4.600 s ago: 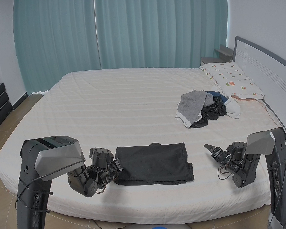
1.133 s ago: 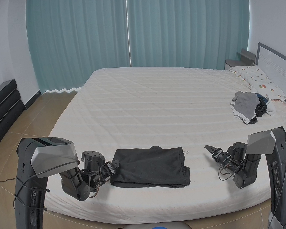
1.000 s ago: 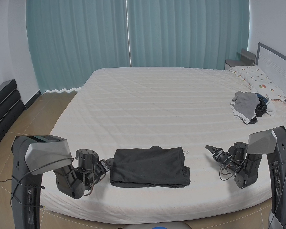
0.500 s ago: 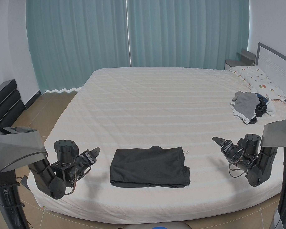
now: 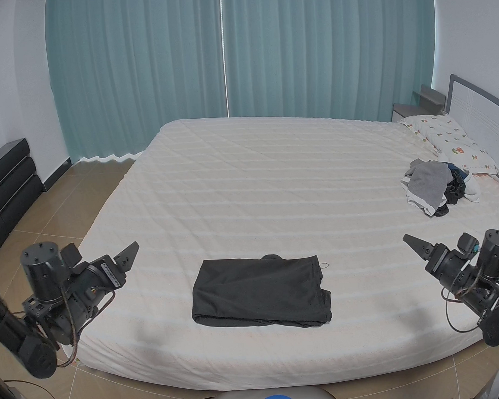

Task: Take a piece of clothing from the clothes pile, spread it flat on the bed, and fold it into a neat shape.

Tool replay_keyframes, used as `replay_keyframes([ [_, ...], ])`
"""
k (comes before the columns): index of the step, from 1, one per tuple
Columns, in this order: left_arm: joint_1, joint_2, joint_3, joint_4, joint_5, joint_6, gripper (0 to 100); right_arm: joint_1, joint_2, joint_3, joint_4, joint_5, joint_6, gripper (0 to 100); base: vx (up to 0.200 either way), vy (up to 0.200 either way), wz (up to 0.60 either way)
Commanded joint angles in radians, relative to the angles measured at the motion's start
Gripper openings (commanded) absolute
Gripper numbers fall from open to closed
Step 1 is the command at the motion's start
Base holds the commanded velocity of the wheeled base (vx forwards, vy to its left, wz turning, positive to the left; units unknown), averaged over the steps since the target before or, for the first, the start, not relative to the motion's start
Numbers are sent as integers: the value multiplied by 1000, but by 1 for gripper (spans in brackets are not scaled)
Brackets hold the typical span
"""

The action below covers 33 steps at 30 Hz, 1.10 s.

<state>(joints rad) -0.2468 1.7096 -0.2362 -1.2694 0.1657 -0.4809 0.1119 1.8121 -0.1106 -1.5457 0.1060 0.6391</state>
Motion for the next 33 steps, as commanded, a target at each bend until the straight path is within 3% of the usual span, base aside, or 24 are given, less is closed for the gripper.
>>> replay_keyframes([
  [1, 8, -327, 167, 16, 3, 105, 100, -14, -421, 111, 142, 1, -102, 100, 0, 0, 0],
  [5, 12, -433, 202, 56, 23, 127, 100, -14, -671, 95, 415, 18, -134, 100, 0, 0, 0],
  [7, 14, -558, 204, 143, 66, 196, 100, -15, -870, 22, 648, 46, -142, 100, 0, 0, 0],
  [10, 12, -680, 192, 235, 67, 251, 100, -17, -1022, -66, 855, 74, -142, 100, 0, 0, 0],
  [14, 14, -889, 120, 501, 75, 366, 100, -3, -1200, -254, 1287, 81, -157, 100, 0, 0, 0],
  [17, 14, -1039, 29, 720, 120, 432, 100, -9, -1257, -325, 1475, 80, -230, 100, 0, 0, 0],
  [22, 15, -1174, -120, 1059, 190, 439, 100, -35, -1352, -311, 1604, 77, -411, 100, 0, 0, 0],
  [23, 17, -1177, -121, 1068, 192, 439, 100, -37, -1355, -311, 1609, 77, -418, 100, 0, 0, 0],
  [25, 38, -1219, -149, 1174, 205, 441, 100, -77, -1393, -319, 1665, 77, -539, 100, 0, 0, 0],
  [28, 89, -1239, -153, 1256, 227, 455, 100, -84, -1421, -316, 1678, 78, -681, 100, 0, 0, 0],
  [33, 96, -1288, -120, 1282, 222, 473, 100, -83, -1501, -267, 1691, 77, -770, 100, 0, 0, 0],
])
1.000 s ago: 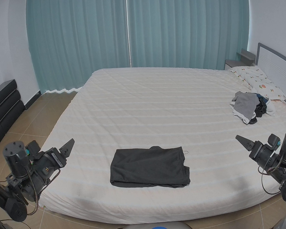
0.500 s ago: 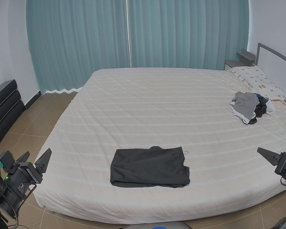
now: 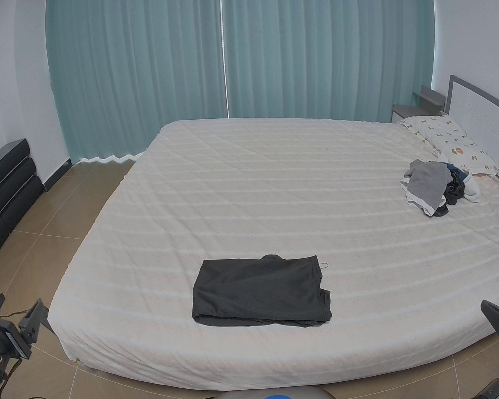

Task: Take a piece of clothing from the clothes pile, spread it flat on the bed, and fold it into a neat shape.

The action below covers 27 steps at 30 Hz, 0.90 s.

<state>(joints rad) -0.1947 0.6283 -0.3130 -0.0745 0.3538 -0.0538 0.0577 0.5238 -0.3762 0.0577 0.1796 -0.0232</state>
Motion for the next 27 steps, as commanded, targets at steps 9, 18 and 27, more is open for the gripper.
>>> replay_keyframes([
  [9, 127, -294, 3, 186, 45, 68, 100, -62, -447, 154, 117, -3, -121, 100, 0, 0, 0],
  [18, 130, -515, 72, 277, 34, 206, 100, -55, -524, 296, 57, -103, -198, 100, 0, 0, 0],
  [27, 190, -619, 199, 128, -61, 215, 100, -55, -524, 376, -131, -114, -215, 100, 0, 0, 0],
])
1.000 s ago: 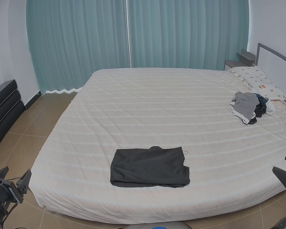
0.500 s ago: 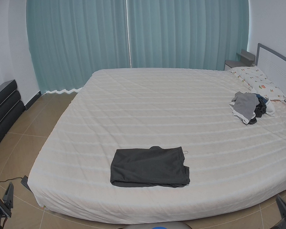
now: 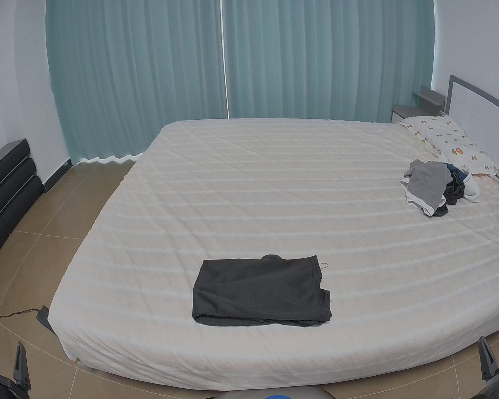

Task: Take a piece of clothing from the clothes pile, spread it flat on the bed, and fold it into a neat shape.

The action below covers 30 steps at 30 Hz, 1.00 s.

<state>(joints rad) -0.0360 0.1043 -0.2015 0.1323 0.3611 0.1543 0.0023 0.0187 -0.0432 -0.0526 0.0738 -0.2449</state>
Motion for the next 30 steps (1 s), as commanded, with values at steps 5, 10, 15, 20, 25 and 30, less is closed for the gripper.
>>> replay_keyframes([
  [5, 31, -94, 200, -306, -163, 2, 100, 1, -19, 43, -24, -23, 52, 100, 0, 0, 0],
  [10, 31, -94, 200, -273, -231, -27, 100, 1, -19, 43, -33, -23, 53, 100, 0, 0, 0],
  [15, 31, -95, 198, -161, -286, -128, 100, 1, -19, 43, -20, -20, 138, 100, 0, 0, 0],
  [20, 33, -95, 198, -126, -340, -182, 100, 1, -19, 19, 120, -51, 256, 100, 0, 0, 0],
  [25, 33, -94, 198, -125, -341, -173, 100, -2, -19, 42, 54, -54, 228, 100, 0, 0, 0],
  [30, 33, -95, 198, -125, -346, -151, 100, -2, -17, 42, 54, -49, 226, 100, 0, 0, 0],
])
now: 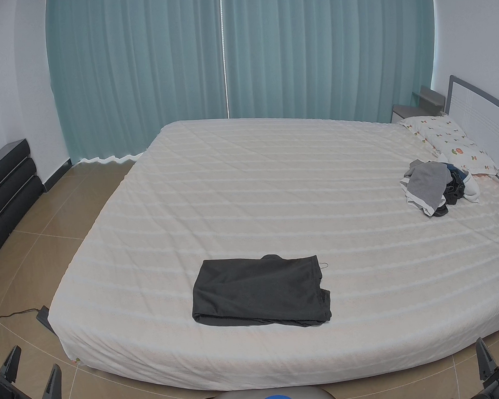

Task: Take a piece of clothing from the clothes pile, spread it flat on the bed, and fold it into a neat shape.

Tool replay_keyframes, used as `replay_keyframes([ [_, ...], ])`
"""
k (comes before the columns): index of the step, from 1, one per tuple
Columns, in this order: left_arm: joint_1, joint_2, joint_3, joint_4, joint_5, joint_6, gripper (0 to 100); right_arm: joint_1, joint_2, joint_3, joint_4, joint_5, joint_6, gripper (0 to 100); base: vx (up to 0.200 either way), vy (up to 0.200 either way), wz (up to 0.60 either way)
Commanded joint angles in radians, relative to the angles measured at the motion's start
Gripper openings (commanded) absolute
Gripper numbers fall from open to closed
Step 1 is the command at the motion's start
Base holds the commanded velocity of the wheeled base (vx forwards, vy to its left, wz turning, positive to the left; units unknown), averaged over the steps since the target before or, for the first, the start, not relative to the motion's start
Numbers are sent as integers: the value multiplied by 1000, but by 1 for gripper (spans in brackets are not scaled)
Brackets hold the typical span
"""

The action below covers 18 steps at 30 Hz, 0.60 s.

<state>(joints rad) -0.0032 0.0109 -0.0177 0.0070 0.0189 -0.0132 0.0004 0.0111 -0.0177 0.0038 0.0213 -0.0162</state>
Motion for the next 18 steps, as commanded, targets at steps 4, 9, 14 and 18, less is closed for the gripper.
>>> replay_keyframes([
  [4, -1, 1, 15, 2, -24, 25, 100, 0, -11, 18, -2, 3, 4, 100, 0, 0, 0],
  [9, 0, -5, 15, 5, -45, 30, 100, 0, -11, 18, -2, 5, -1, 100, 0, 0, 0],
  [14, 0, -5, 15, 5, -39, 24, 100, 0, -11, 18, -2, 3, 2, 100, 0, 0, 0],
  [18, 0, -3, 15, 4, -39, 24, 100, 0, -11, 18, -4, 3, 7, 100, 0, 0, 0],
])
